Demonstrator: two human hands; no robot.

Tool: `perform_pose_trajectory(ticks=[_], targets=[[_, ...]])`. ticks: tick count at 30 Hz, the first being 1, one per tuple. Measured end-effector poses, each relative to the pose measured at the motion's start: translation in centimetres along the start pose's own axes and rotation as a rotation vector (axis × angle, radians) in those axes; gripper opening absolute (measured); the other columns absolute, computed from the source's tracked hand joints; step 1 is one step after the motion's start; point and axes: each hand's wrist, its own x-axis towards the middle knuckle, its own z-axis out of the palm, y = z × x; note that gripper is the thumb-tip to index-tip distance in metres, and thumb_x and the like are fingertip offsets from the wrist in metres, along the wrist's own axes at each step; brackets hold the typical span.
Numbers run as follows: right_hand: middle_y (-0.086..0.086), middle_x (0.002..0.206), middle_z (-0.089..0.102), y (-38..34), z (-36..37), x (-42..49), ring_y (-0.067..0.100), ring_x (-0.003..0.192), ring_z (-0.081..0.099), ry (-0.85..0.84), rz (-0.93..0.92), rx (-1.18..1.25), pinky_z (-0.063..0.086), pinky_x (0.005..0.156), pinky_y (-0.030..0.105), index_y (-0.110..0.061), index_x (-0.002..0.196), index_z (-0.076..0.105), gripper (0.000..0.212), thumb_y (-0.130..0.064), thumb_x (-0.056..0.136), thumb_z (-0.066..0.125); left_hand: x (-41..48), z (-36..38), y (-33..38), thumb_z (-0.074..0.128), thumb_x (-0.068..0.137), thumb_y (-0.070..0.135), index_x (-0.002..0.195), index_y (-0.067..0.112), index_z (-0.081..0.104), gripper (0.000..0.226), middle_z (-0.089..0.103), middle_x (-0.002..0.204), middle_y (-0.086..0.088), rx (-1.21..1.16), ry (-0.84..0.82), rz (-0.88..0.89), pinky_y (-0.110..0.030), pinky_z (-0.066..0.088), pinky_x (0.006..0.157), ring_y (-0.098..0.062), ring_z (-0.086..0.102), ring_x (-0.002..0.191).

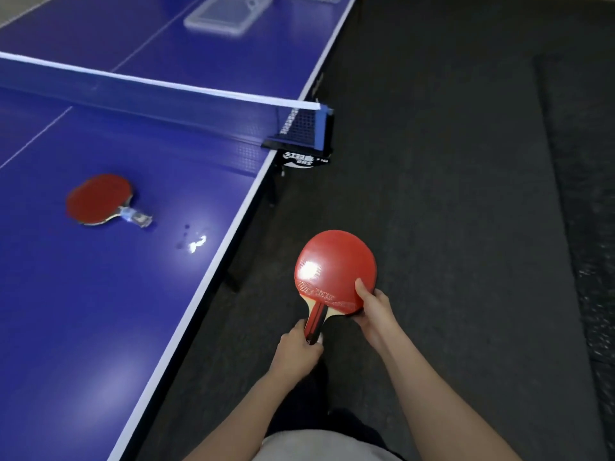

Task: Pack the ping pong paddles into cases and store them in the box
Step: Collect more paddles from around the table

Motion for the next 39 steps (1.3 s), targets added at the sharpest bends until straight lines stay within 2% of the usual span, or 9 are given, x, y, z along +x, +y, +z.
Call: perform_pose_trajectory(ticks=[6,8,11,13,18,23,27,31,39], targets=[[0.016,0.127,0.060,-6.4,0.8,5.7,0.030,0.108,0.061,0.088,-0.028,0.023,0.052,0.090,0.043,-0.002,0.137,0.042,0.052,-0.028,0.094,0.058,7.9,-1.4,5.6,0.054,0.077,0.011,0.087,0.019,0.051,0.013,0.057,0.072,0.001,0.048,-0.062,0.060,-0.020,0.045,0.055,-0.013,0.057,0.060],[0.015,0.127,0.059,-9.1,1.2,7.5,0.029,0.107,0.062,0.107,-0.037,0.019,0.053,0.089,0.043,-0.003,0.137,0.041,0.053,-0.029,0.094,0.058,10.6,-1.9,7.9,0.054,0.078,0.011,0.087,0.020,0.050,0.014,0.056,0.074,0.001,0.070,-0.078,0.081,-0.026,0.048,0.062,-0.018,0.060,0.067],[0.015,0.126,0.060,-12.8,1.6,10.1,0.026,0.100,0.063,0.125,-0.071,0.037,0.054,0.076,0.036,-0.003,0.136,0.042,0.052,-0.029,0.094,0.058,14.2,-2.7,11.3,0.054,0.077,0.012,0.091,0.018,0.051,0.016,0.059,0.079,-0.004,0.074,-0.103,0.101,-0.037,0.056,0.072,-0.026,0.066,0.077],[0.014,0.125,0.060,-15.1,1.8,11.6,0.023,0.096,0.063,0.139,-0.083,0.052,0.053,0.070,0.033,-0.003,0.135,0.042,0.051,-0.029,0.094,0.058,16.4,-3.0,13.5,0.055,0.078,0.012,0.096,0.016,0.052,0.019,0.061,0.083,-0.006,0.079,-0.118,0.112,-0.039,0.057,0.073,-0.028,0.068,0.077],[0.015,0.126,0.059,-20.0,1.1,16.2,0.029,0.105,0.061,0.172,-0.081,0.079,0.052,0.083,0.039,-0.002,0.138,0.041,0.055,-0.030,0.094,0.058,21.5,-3.0,18.8,0.054,0.078,0.013,0.100,0.019,0.052,0.023,0.061,0.082,-0.005,0.109,-0.146,0.134,-0.036,0.056,0.072,-0.027,0.068,0.078],[0.017,0.123,0.061,-26.1,0.3,22.3,0.029,0.100,0.064,0.155,-0.043,0.107,0.053,0.074,0.038,-0.003,0.136,0.043,0.052,-0.030,0.094,0.059,27.3,-2.0,24.6,0.053,0.078,0.012,0.097,0.017,0.051,0.020,0.063,0.088,-0.011,0.104,-0.128,0.118,-0.039,0.056,0.075,-0.029,0.067,0.081],[0.017,0.127,0.059,-32.6,-0.1,28.7,0.029,0.103,0.062,0.096,-0.043,0.028,0.053,0.074,0.036,-0.003,0.137,0.042,0.053,-0.029,0.094,0.058,32.7,-0.4,30.0,0.053,0.079,0.012,0.106,0.015,0.054,0.028,0.063,0.089,-0.011,0.010,-0.060,0.061,-0.040,0.057,0.074,-0.029,0.067,0.079],[0.017,0.126,0.059,-39.6,0.3,34.1,0.031,0.109,0.061,0.016,-0.036,-0.095,0.052,0.089,0.044,-0.001,0.136,0.042,0.052,-0.028,0.094,0.058,36.8,1.1,35.6,0.054,0.078,0.012,0.098,0.014,0.054,0.021,0.064,0.087,-0.014,-0.112,0.041,-0.021,-0.043,0.057,0.074,-0.032,0.067,0.080],[0.012,0.124,0.061,-48.3,5.0,42.5,0.027,0.108,0.061,-0.132,0.018,-0.322,0.051,0.094,0.042,-0.008,0.138,0.041,0.054,-0.032,0.093,0.059,43.7,-0.2,42.8,0.056,0.079,0.012,0.094,0.019,0.050,0.017,0.065,0.088,-0.015,-0.274,0.207,-0.165,-0.036,0.056,0.068,-0.029,0.068,0.077]])
